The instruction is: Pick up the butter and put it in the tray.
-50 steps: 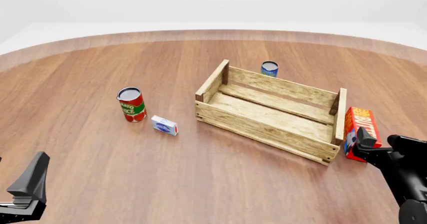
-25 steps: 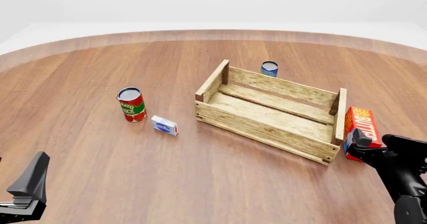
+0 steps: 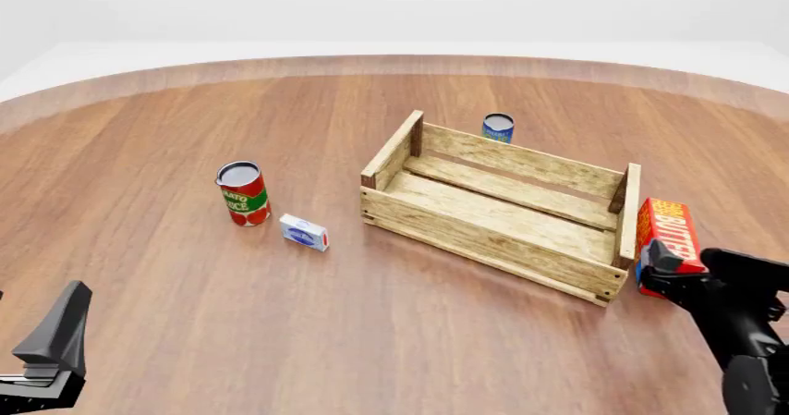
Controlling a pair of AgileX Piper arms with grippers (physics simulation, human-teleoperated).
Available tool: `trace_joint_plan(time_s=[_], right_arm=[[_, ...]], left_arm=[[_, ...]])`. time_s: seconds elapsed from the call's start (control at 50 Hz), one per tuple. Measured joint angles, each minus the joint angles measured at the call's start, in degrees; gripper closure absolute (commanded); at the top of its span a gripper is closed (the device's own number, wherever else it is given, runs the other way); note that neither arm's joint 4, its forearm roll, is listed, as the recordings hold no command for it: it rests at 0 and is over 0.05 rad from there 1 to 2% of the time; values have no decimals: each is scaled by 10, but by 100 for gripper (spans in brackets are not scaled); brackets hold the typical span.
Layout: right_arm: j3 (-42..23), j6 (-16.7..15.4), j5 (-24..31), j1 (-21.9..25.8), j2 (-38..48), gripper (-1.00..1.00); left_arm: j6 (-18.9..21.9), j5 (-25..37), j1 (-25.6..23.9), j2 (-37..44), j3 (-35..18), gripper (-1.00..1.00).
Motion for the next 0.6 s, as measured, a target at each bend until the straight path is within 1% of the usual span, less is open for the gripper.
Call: trace_joint_plan(time_s=[0.6], right_arm=[[-35, 1, 0, 0, 55, -100]], left_arm=[[0, 0, 0, 0, 0, -100]])
